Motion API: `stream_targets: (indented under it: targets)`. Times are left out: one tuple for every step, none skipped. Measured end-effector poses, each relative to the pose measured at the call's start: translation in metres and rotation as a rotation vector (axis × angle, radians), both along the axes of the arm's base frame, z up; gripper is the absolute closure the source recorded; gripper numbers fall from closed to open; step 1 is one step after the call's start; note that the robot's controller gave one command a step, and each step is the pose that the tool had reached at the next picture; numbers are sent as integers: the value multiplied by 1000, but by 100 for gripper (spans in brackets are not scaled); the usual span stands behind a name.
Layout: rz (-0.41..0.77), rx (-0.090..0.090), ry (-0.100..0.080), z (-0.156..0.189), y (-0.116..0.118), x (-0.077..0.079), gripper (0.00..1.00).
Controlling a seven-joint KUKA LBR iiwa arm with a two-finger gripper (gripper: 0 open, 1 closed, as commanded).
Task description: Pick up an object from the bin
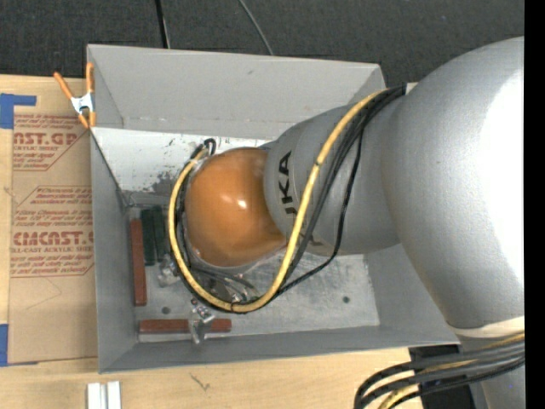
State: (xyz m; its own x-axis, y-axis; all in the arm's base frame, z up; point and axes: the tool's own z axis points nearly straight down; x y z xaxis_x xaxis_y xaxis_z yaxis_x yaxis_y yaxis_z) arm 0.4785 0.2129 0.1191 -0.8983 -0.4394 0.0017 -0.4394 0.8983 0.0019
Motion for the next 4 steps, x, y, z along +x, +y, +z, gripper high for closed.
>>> stream_targets:
  targets:
    - [30, 1, -2, -8, -11, 1, 0]
    - [-109, 7, -24, -45, 15, 8, 0]
    - [-90, 6, -14, -44, 16, 5, 100]
    - [-86, 6, -14, -44, 16, 5, 100]
